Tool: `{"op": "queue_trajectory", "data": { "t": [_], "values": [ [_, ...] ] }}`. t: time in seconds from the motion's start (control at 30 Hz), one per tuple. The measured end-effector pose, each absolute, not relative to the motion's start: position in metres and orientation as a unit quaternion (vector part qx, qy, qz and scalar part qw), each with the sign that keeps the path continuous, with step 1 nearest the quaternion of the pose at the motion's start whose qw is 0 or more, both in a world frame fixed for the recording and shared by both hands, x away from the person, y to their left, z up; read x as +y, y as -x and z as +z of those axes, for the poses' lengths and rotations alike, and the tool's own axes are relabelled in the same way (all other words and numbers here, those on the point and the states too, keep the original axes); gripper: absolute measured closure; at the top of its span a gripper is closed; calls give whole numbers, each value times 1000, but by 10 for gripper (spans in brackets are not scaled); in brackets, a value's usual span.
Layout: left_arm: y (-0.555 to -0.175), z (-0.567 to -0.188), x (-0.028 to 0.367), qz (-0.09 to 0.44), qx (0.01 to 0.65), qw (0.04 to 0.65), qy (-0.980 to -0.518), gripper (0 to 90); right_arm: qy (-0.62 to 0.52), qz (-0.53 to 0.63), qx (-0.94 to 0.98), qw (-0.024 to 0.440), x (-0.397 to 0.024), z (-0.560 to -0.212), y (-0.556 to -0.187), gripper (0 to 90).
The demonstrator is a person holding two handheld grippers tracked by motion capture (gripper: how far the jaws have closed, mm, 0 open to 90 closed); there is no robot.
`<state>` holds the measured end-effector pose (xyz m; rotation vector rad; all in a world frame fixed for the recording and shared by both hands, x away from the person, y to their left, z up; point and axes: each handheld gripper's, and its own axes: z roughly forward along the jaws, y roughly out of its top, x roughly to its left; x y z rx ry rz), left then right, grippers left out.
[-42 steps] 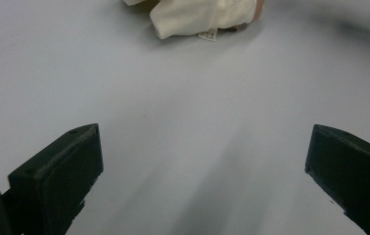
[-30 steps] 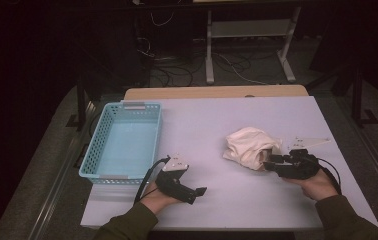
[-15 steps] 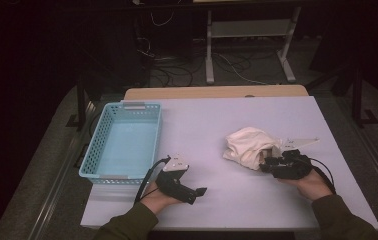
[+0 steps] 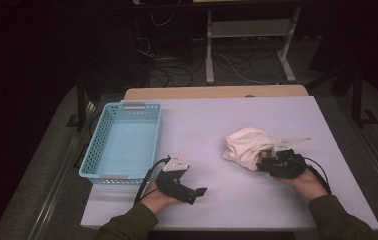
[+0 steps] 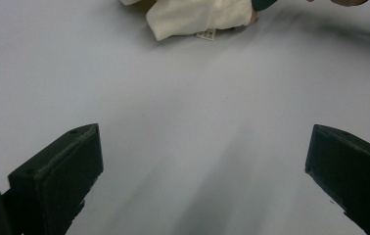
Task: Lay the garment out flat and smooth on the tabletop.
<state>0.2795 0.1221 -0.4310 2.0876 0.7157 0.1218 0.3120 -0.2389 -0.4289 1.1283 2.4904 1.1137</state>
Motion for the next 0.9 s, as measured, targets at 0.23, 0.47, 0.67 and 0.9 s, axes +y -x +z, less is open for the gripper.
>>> {"op": "queue_trajectory", "data": {
  "t": [0.23, 0.47, 0.67, 0.9],
  "values": [
    [-280, -431, 122, 49, 289, 448, -844, 0, -374, 378, 842, 93, -239, -429, -313, 808],
    [-280, -431, 122, 49, 290, 450, -844, 0, -371, 388, 838, 94, -243, -423, -310, 843],
    [-280, -431, 122, 49, 291, 450, -843, 0, -362, 395, 839, 89, -243, -418, -307, 852],
    [-280, -431, 123, 49, 291, 450, -843, 0, -366, 413, 830, 78, -247, -413, -307, 866]
  ]
}}
